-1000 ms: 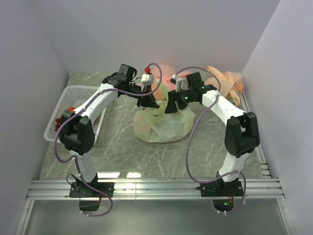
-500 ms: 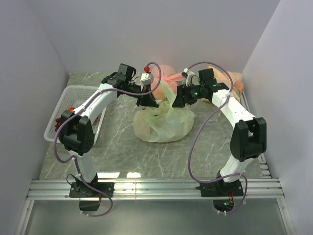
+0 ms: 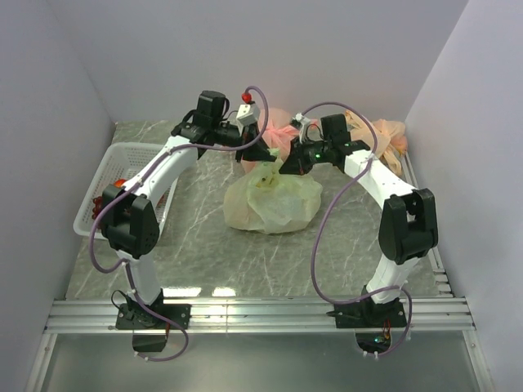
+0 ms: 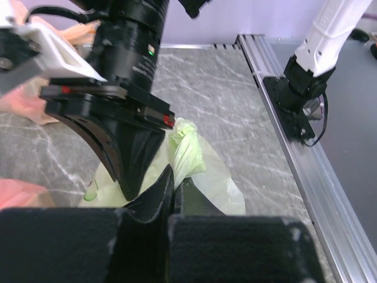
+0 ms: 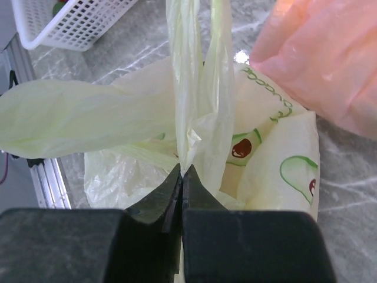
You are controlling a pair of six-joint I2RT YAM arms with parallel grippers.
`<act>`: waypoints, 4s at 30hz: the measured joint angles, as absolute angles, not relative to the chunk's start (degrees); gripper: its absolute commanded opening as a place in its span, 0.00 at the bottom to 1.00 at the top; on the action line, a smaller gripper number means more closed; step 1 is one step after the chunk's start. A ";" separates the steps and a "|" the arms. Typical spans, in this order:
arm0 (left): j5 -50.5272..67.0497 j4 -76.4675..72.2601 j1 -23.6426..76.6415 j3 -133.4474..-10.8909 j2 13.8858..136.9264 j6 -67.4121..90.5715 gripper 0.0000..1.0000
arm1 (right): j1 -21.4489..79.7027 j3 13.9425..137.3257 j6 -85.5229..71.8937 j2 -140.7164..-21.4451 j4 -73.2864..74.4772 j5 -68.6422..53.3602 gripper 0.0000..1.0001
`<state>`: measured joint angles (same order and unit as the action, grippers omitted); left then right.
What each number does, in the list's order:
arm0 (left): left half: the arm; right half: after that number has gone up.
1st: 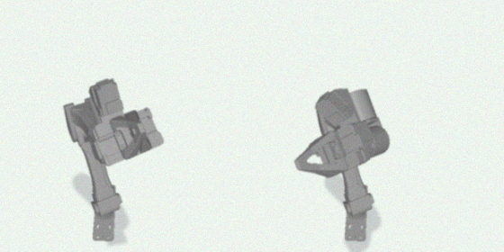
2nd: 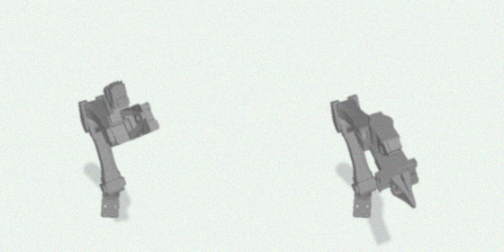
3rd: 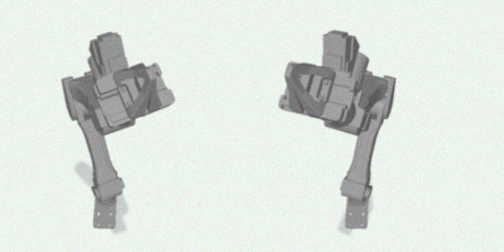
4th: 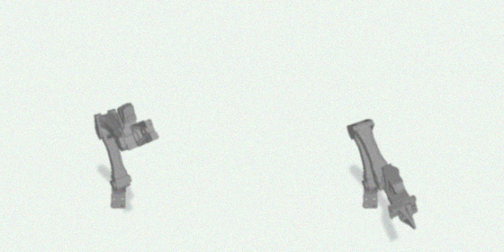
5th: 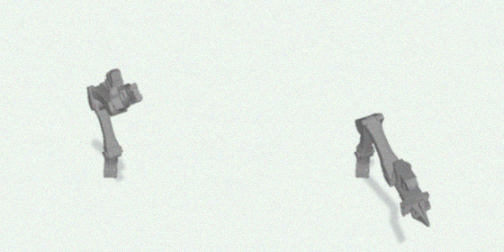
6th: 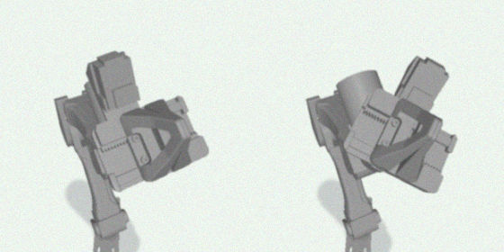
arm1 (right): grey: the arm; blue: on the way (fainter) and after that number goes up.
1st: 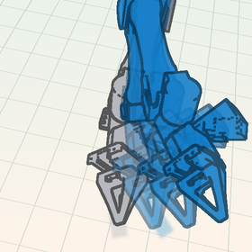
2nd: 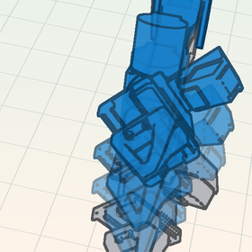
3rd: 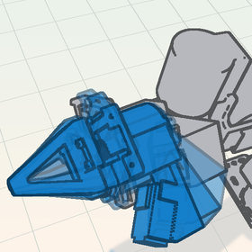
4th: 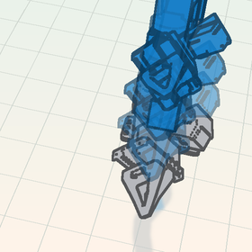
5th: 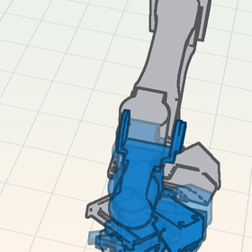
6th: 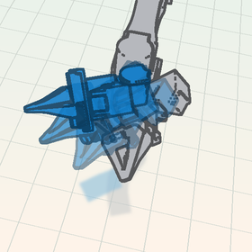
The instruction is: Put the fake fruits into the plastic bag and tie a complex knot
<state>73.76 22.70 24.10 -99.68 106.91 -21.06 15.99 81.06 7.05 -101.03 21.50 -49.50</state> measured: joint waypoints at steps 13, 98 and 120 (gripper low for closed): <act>75.07 14.87 24.91 -98.61 108.49 -15.53 0.00 | 15.99 76.75 10.74 -97.58 18.33 -54.68 0.55; 65.69 20.58 9.76 -91.15 109.19 6.35 0.22 | 17.47 69.87 20.47 -94.98 5.65 -62.35 0.00; 65.08 30.52 12.88 -91.77 101.95 -10.28 0.00 | 17.50 73.69 5.54 -97.30 5.32 -55.09 0.00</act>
